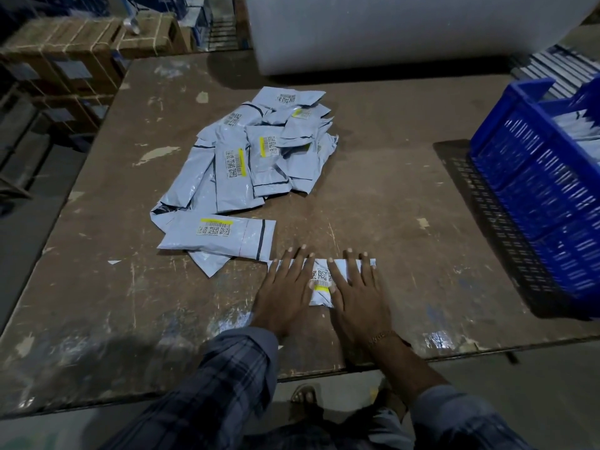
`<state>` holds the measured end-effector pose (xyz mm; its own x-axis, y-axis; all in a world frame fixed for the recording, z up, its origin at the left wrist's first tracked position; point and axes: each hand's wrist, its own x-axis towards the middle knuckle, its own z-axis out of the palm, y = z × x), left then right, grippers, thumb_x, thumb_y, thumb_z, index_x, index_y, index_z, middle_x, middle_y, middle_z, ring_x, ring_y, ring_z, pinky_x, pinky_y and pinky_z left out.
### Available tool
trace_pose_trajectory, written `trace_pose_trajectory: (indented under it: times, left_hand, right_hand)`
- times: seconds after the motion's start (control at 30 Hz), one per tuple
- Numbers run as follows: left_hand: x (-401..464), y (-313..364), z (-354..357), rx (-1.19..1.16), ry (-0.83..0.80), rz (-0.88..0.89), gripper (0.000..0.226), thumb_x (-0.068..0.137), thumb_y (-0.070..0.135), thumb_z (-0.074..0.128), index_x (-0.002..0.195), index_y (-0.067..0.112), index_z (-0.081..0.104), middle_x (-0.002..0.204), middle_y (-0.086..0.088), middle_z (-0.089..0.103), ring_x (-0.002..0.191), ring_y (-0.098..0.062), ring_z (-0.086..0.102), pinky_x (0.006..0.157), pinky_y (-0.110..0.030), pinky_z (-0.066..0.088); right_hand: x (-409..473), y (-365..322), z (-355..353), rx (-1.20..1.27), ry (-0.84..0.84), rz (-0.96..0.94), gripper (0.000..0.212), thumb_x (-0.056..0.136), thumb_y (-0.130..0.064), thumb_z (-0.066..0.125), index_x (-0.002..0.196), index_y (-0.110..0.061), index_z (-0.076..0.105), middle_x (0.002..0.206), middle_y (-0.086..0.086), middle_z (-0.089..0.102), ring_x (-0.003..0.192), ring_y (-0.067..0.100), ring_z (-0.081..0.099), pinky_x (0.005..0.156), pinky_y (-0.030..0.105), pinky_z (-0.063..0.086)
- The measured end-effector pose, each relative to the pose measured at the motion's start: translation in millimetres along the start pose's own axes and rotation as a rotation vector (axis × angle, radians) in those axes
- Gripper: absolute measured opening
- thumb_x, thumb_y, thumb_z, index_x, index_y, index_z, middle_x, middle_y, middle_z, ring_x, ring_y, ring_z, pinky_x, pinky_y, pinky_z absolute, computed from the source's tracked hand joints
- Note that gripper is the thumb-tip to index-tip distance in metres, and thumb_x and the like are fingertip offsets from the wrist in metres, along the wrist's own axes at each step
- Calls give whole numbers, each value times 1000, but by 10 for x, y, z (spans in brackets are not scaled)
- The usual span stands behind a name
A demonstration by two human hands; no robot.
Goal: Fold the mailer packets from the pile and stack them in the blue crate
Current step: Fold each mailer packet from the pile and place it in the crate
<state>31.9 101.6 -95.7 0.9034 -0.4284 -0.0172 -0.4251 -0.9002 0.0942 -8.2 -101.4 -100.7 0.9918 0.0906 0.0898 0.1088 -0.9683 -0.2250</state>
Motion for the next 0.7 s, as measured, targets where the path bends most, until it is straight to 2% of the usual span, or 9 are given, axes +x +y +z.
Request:
trace_pose_trajectory:
  times: [0.1, 0.3, 0.4, 0.47, 0.6, 0.7]
  left_hand:
    - [22, 82, 8, -5, 18, -62, 62, 112, 40, 20, 169, 17, 19, 177, -7, 14, 163, -30, 15, 127, -53, 25]
    - [-169, 17, 11, 19, 7, 117, 58, 113, 42, 22, 168, 25, 24, 177, -6, 14, 163, -34, 11, 129, -59, 14]
    - [-219, 25, 1, -5, 15, 128, 58, 113, 43, 25, 168, 26, 25, 177, -4, 16, 163, -33, 13, 129, -58, 14]
    - [-219, 25, -41, -53, 13, 91, 60, 113, 44, 23, 170, 25, 19, 178, -2, 10, 164, -28, 7, 131, -54, 12]
    - [-87, 111, -67, -211, 2, -135, 65, 111, 45, 6, 170, 19, -4, 177, 3, -11, 163, -17, -15, 132, -42, 1]
    - [40, 188, -47, -151, 10, -213, 67, 110, 41, 9, 170, 12, 3, 178, -8, -1, 164, -27, -2, 132, -48, 12]
  right_hand:
    - [-152, -52, -19, 34, -17, 11, 55, 109, -42, 25, 163, -31, 28, 174, 6, 9, 160, 37, 3, 129, 53, 9]
    - [248, 60, -105, 89, -94, 28, 63, 107, -52, 5, 160, -36, 34, 173, 8, 15, 159, 35, 11, 129, 48, 12]
    - [373, 37, -47, 59, -56, 56, 59, 107, -48, 17, 162, -33, 30, 173, 10, 12, 159, 39, 9, 127, 55, 18]
    - [366, 21, -3, 11, -40, 66, 58, 108, -46, 23, 164, -33, 25, 174, 11, 6, 159, 39, 4, 127, 56, 15]
    - [193, -46, -6, -19, -5, 70, 58, 107, -42, 33, 164, -31, 27, 173, 15, 3, 158, 44, 4, 127, 58, 14]
    - [37, -115, 15, -33, 10, 96, 56, 107, -40, 35, 162, -32, 32, 173, 14, 9, 157, 45, 11, 125, 57, 16]
